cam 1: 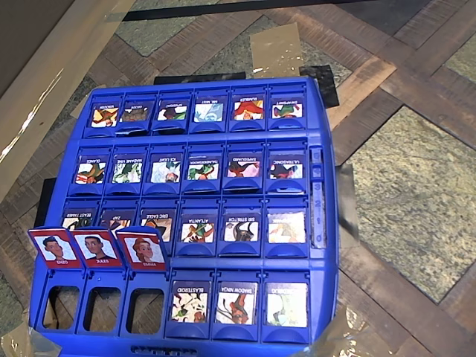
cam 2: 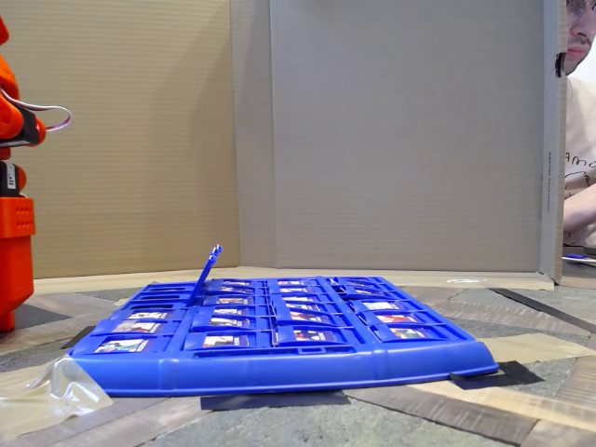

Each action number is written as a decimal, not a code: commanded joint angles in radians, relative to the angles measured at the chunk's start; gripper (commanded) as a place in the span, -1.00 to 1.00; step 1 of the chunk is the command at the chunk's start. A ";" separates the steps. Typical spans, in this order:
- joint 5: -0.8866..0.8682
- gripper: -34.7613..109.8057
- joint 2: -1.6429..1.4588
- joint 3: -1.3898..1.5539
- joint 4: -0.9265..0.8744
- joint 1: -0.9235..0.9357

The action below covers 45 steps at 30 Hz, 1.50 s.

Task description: Flip A0.

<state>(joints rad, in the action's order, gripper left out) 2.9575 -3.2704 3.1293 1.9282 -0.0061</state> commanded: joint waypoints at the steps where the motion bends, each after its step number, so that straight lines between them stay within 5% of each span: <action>1: 0.009 -0.52 -0.003 0.002 -0.002 0.005; 16: 0.005 -0.52 -0.003 0.002 -0.002 0.005; 24: -0.621 -0.52 -0.002 0.003 -0.002 0.003; 31: -0.973 -0.52 -0.002 0.003 -0.002 0.003; 38: -1.724 -0.52 0.000 0.003 -0.034 0.003; 45: -1.829 -0.52 0.005 0.006 -0.089 0.002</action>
<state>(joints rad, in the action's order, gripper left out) 1.1766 -3.2704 3.1309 1.8669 -0.0077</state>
